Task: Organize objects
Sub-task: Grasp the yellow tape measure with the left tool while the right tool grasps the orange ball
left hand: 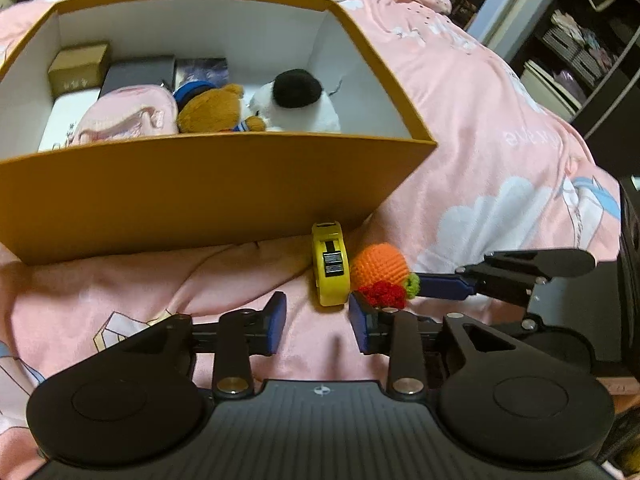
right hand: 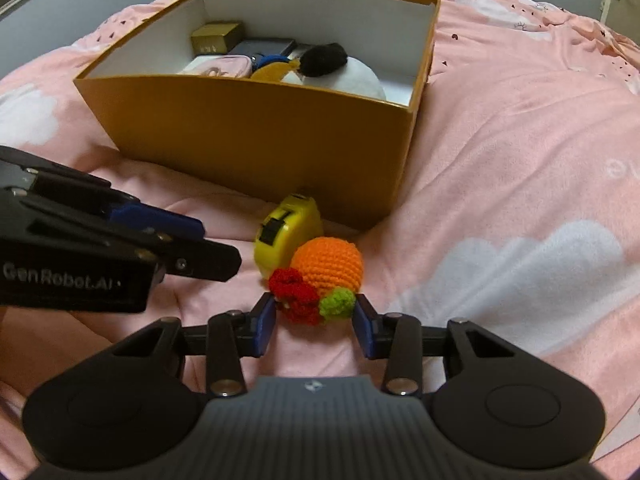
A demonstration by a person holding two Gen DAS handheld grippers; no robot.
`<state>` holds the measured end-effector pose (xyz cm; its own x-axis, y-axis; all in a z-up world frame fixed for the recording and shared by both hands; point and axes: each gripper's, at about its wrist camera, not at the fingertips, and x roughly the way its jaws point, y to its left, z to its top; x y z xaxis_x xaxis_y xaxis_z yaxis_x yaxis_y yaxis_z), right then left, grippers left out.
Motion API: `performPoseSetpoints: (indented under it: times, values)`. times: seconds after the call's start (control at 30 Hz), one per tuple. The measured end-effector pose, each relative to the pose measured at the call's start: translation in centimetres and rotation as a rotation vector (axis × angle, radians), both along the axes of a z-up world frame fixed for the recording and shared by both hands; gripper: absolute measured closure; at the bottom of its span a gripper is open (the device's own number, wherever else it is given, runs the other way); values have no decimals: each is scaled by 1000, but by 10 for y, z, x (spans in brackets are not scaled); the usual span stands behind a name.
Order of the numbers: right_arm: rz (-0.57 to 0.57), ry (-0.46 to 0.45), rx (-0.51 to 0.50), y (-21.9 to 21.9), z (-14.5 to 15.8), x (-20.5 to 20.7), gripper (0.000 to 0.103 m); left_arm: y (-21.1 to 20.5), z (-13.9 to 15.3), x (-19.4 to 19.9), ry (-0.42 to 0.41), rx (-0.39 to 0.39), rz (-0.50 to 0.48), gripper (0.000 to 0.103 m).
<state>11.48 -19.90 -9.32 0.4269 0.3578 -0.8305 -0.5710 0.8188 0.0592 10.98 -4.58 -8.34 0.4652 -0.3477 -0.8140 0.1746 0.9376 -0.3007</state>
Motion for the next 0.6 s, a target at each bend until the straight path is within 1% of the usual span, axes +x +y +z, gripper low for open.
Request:
performPoseSetpoints:
  times: [0.07, 0.17, 0.27, 0.3, 0.37, 0.43, 0.47, 0.6]
  values:
    - [5, 11, 17, -2, 0, 0, 60, 3, -4, 5, 10, -18, 20, 61]
    - [-7, 3, -3, 0, 0, 3, 60, 4, -10, 15, 19, -27, 38, 56]
    - [-37, -4, -17, -5, 2, 8, 60, 4, -16, 21, 37, -18, 63, 55]
    - [-42, -6, -11, -6, 3, 9, 60, 3, -17, 22, 37, -9, 67, 53]
    - [-43, -20, -9, -8, 5, 11, 60, -1, -19, 22, 29, 14, 51, 49]
    - [-45, -38, -32, -11, 7, 13, 60, -9, -19, 21, 11, 50, 9, 47]
    - [-50, -34, -41, -13, 7, 16, 60, -14, -19, 20, -7, 79, -16, 45]
    - [-77, 28, 17, -30, 6, 25, 60, -31, -21, 19, -46, 174, -89, 43]
